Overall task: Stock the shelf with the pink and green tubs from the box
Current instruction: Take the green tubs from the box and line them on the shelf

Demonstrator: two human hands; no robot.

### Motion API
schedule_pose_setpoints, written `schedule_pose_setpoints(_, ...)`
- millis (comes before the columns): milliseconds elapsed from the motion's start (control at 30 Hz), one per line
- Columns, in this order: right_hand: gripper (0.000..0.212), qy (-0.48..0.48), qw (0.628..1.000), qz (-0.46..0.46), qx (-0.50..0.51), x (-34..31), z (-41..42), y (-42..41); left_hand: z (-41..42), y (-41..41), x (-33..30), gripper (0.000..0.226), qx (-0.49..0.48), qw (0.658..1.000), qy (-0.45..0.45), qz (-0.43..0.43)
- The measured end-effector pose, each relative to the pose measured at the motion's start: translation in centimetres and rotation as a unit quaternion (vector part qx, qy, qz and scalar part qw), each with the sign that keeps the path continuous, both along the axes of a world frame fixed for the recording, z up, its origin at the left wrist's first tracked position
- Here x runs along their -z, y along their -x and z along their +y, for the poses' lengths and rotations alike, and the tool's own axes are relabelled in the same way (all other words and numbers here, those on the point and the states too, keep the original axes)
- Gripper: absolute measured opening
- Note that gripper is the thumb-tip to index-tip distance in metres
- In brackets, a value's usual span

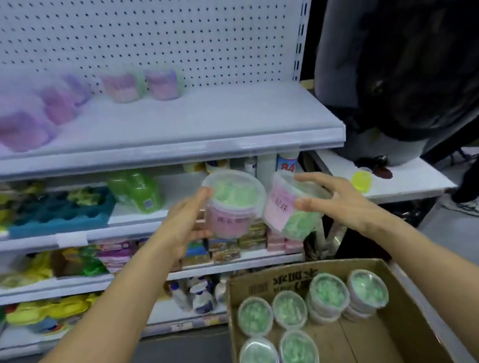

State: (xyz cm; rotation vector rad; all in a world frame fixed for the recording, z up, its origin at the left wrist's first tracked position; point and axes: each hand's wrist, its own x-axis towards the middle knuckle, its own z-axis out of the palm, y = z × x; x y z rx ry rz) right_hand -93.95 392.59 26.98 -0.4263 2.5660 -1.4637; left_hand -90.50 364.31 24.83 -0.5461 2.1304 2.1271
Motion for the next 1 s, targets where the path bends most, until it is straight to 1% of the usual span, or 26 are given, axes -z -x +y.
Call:
schedule_pose_setpoints(100, 0.074, 0.007, 0.999, 0.043, -0.002, -3.7, -2.1, 2.1, -2.3, 1.1, -3.9, 0.024, -0.001, 0.999, -0.009, 0.033)
schedule_pose_setpoints(200, 0.057, 0.014, 0.997, 0.081, -0.014, -7.0, -4.6, 4.6, -4.5, 2.7, -7.7, 0.03, -0.007, 0.999, -0.017, 0.047)
schedule_pose_setpoints(267, 0.053, 0.011, 0.994, 0.107, -0.016, -9.0, -6.4, 6.5, -5.8, 4.0, -9.9, 0.033, -0.021, 0.998, -0.024, 0.063)
schedule_pose_setpoints(400, 0.059, -0.014, 0.99, 0.137, -0.014, -12.3, -10.1, 10.5, -8.7, 6.9, -12.9, 0.029, -0.044, 0.995, -0.037, 0.078)
schedule_pose_setpoints(467, 0.065, -0.035, 0.989, 0.147, -0.001, -13.0, -12.1, 12.8, -10.6, 8.6, -13.6, 0.036, -0.06, 0.995, -0.027, 0.075)
schedule_pose_setpoints(567, 0.076, -0.05, 0.989, 0.137, 0.001, -12.9, -14.9, 16.3, -13.5, 11.1, -13.7, 0.053, -0.089, 0.993, -0.022, 0.071)
schedule_pose_setpoints(667, 0.08, -0.075, 0.991, 0.114, -0.017, -11.7, -17.1, 19.7, -16.0, 13.2, -13.3, 0.058, -0.107, 0.991, -0.038, 0.064)
schedule_pose_setpoints(867, 0.048, -0.072, 0.989, 0.112, -0.065, -10.5, -19.3, 24.8, -18.6, 17.1, -12.4, 0.061, -0.113, 0.991, -0.05, 0.052)
schedule_pose_setpoints(933, 0.04, -0.076, 0.987, 0.127, -0.066, -10.5, -19.5, 26.9, -19.2, 18.3, -12.1, 0.062, -0.115, 0.991, -0.053, 0.048)
schedule_pose_setpoints(1000, 0.033, -0.095, 0.98, 0.168, -0.053, -10.3, -19.6, 29.2, -19.7, 19.4, -11.8, 0.061, -0.115, 0.991, -0.058, 0.048)
